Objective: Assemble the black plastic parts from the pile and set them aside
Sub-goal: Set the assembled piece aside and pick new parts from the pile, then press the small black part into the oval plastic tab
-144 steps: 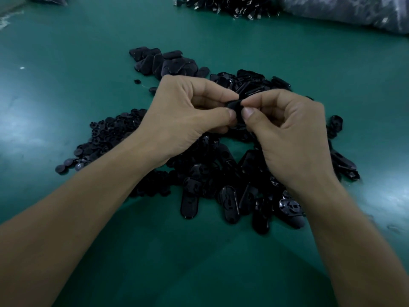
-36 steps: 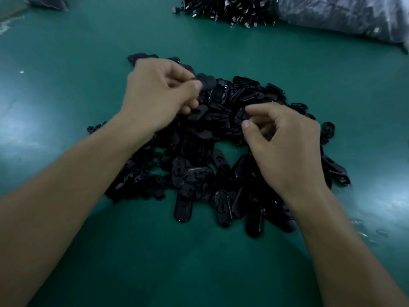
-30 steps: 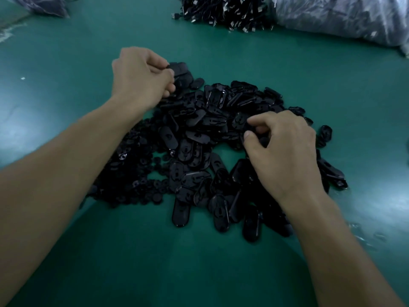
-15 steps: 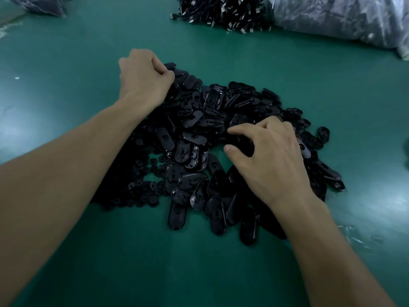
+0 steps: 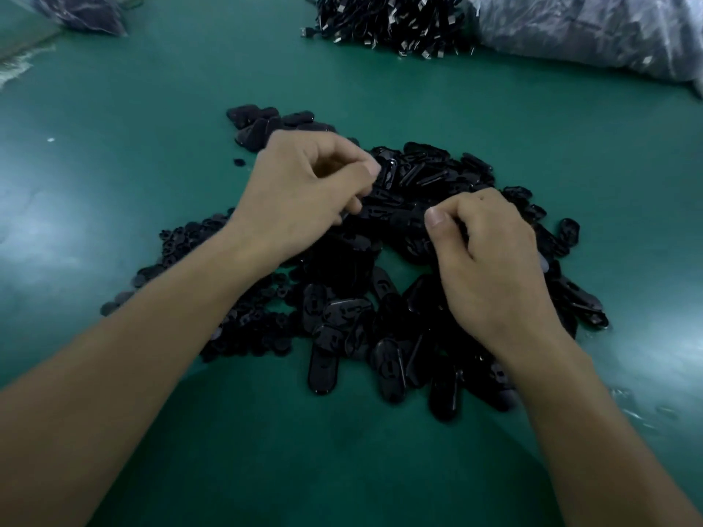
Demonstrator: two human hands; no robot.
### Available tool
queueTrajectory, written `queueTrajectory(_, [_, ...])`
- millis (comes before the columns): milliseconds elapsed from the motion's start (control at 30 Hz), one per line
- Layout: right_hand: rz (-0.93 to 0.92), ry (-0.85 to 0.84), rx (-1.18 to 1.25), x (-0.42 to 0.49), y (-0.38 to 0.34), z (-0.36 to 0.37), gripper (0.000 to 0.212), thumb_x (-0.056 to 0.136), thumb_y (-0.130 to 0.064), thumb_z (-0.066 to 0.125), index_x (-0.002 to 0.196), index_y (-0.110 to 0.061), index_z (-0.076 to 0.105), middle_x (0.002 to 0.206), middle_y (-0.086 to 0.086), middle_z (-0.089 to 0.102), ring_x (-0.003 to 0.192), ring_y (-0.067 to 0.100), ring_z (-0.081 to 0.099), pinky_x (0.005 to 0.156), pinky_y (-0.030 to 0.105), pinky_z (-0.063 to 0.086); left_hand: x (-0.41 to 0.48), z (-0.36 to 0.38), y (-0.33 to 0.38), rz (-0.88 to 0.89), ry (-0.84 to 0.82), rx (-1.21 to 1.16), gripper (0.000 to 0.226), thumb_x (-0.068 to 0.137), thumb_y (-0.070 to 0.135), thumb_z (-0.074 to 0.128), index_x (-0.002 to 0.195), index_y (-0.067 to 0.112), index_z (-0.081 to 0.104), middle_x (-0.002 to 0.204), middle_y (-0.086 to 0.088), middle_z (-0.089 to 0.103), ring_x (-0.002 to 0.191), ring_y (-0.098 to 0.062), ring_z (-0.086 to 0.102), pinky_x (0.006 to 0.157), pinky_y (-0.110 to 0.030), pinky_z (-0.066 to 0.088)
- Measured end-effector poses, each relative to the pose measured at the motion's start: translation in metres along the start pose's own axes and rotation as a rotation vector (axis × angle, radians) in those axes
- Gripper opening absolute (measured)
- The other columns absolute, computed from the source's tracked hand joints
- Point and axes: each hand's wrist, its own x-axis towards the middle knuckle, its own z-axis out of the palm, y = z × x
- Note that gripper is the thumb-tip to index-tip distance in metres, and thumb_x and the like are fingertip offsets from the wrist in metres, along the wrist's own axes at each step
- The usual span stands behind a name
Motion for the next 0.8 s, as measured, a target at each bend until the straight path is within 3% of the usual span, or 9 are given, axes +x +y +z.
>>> queueTrajectory(67, [0.001, -0.021, 0.058, 0.0, -0.001, 0.001, 0.038, 0.105, -0.028, 0.046, 0.068, -0.036, 0.039, 0.082, -0.015, 0.046, 0.08, 0.004, 0.045, 0.077, 0.024, 0.032, -0.01, 0.002, 0.001, 0.017, -0.074, -0.028, 0.01, 0.09, 0.025, 0.067, 0.087, 0.025, 0.076, 0.073, 0.007, 0.075, 0.063, -0.007, 0.068, 0.054, -0.019, 0.051])
queueTrajectory(167, [-0.003, -0.029, 0.133, 0.001, 0.002, 0.001, 0.032, 0.105, -0.028, 0.046, 0.073, -0.028, 0.048, 0.081, -0.015, 0.049, 0.076, -0.001, 0.046, 0.066, 0.013, 0.03, -0.021, 0.004, 0.001, 0.011, -0.156, -0.06, 0.01, 0.092, 0.022, 0.067, 0.091, 0.02, 0.077, 0.07, 0.006, 0.073, 0.06, -0.007, 0.067, 0.052, -0.019, 0.05])
queueTrajectory(267, [-0.001, -0.042, 0.224, 0.002, 0.003, 0.001, 0.029, 0.105, -0.029, 0.047, 0.081, -0.017, 0.057, 0.072, -0.014, 0.047, 0.066, -0.001, 0.044, 0.062, 0.016, 0.03, -0.022, 0.003, 0.001, -0.007, -0.17, -0.107, 0.006, 0.093, 0.017, 0.07, 0.092, 0.018, 0.076, 0.067, 0.006, 0.072, 0.058, -0.004, 0.066, 0.052, -0.017, 0.049])
queueTrajectory(433, [-0.017, -0.047, 0.353, 0.002, 0.003, 0.001, 0.029, 0.105, -0.029, 0.048, 0.078, -0.024, 0.058, 0.056, -0.026, 0.048, 0.055, -0.005, 0.045, 0.054, 0.01, 0.034, -0.021, 0.001, 0.0, -0.017, -0.204, -0.176, 0.008, 0.092, 0.016, 0.071, 0.091, 0.021, 0.077, 0.069, 0.003, 0.073, 0.061, -0.006, 0.067, 0.054, -0.016, 0.051])
queueTrajectory(567, [-0.02, -0.035, 0.443, 0.001, 0.001, 0.0, 0.028, 0.105, -0.026, 0.048, 0.082, -0.021, 0.064, 0.063, -0.017, 0.054, 0.059, -0.003, 0.048, 0.056, 0.013, 0.038, -0.02, 0.001, -0.001, -0.031, -0.194, -0.265, 0.011, 0.089, 0.016, 0.072, 0.086, 0.023, 0.079, 0.073, -0.005, 0.074, 0.061, -0.011, 0.067, 0.054, -0.019, 0.05])
queueTrajectory(800, [-0.028, 0.009, 0.459, 0.001, -0.001, 0.0, 0.03, 0.104, -0.027, 0.049, 0.079, -0.02, 0.063, 0.066, -0.019, 0.06, 0.06, -0.001, 0.049, 0.055, 0.017, 0.042, -0.02, 0.003, -0.001, -0.054, -0.194, -0.34, 0.008, 0.084, 0.02, 0.071, 0.085, 0.022, 0.079, 0.074, -0.006, 0.074, 0.061, -0.013, 0.067, 0.056, -0.02, 0.052])
